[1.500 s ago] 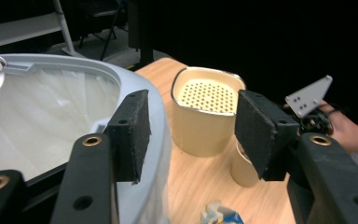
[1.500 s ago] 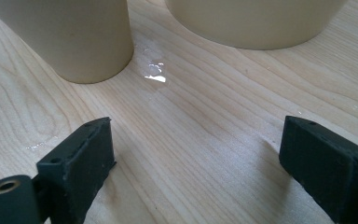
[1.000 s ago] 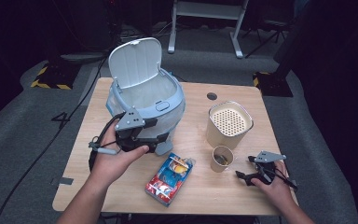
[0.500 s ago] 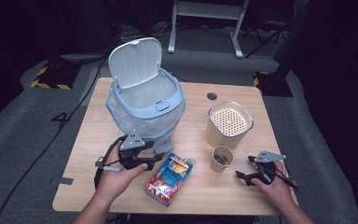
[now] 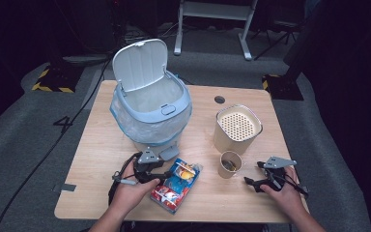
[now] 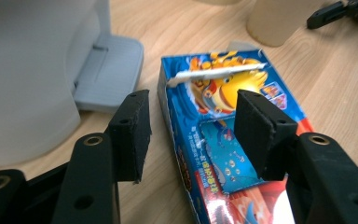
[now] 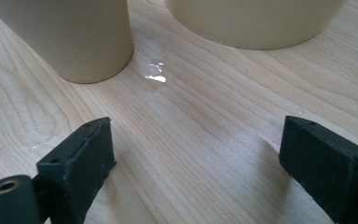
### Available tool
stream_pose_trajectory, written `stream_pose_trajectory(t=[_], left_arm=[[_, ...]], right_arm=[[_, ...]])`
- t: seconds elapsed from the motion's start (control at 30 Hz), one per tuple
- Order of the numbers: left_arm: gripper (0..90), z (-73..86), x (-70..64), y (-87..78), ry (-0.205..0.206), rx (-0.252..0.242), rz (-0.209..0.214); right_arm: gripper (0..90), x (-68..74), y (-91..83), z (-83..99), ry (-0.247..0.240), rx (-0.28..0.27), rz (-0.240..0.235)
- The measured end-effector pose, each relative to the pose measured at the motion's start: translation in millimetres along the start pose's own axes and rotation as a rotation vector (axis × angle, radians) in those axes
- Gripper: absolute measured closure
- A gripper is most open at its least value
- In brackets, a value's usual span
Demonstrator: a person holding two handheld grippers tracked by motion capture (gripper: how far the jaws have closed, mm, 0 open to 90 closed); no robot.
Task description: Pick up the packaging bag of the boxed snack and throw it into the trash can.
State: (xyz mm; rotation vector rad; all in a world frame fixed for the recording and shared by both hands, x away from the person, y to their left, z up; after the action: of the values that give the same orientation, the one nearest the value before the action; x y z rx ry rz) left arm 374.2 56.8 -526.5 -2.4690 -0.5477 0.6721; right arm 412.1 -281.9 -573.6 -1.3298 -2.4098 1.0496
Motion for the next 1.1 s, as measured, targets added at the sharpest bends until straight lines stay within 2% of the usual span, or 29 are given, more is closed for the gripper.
stream_pose_trajectory(t=[0.2, 0.37, 0.57, 0.67, 0.9, 1.1], left_arm=[[52.5, 10.8, 4.4, 6.8, -0.050, 0.020, 0.023], [56.4, 17.7, 9.3, 9.0, -0.068, 0.043, 0.019], [57.2, 22.5, 9.6, 12.5, -0.100, 0.051, 0.034], [66.1, 23.8, 6.3, 14.3, -0.126, 0.058, 0.068], [76.1, 24.8, 7.3, 14.9, -0.138, 0.070, 0.075], [82.9, 25.3, 8.4, 15.5, -0.125, 0.069, 0.069]], right_arm=[[10.0, 0.0, 0.0, 0.0, 0.000, 0.000, 0.000], [10.0, 0.0, 0.0, 0.0, 0.000, 0.000, 0.000], [10.0, 0.0, 0.0, 0.0, 0.000, 0.000, 0.000], [10.0, -0.1, 0.0, 0.1, 0.000, 0.001, 0.000], [10.0, -0.1, 0.0, 0.1, -0.001, 0.000, 0.000], [10.0, 0.1, 0.0, 0.0, 0.001, 0.000, 0.000]])
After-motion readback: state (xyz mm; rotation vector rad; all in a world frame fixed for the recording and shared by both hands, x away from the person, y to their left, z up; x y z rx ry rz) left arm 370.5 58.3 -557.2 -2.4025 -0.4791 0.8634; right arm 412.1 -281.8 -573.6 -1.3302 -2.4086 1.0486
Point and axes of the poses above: each handheld gripper's, and its own axes: y roughly forward along the jaws, z roughly out of its underside, x roughly to its left, the point moved 10 cm from there along y, roughly forward along the jaws, and after that the axes turned 13 degrees about z, right-handed, at the moved point
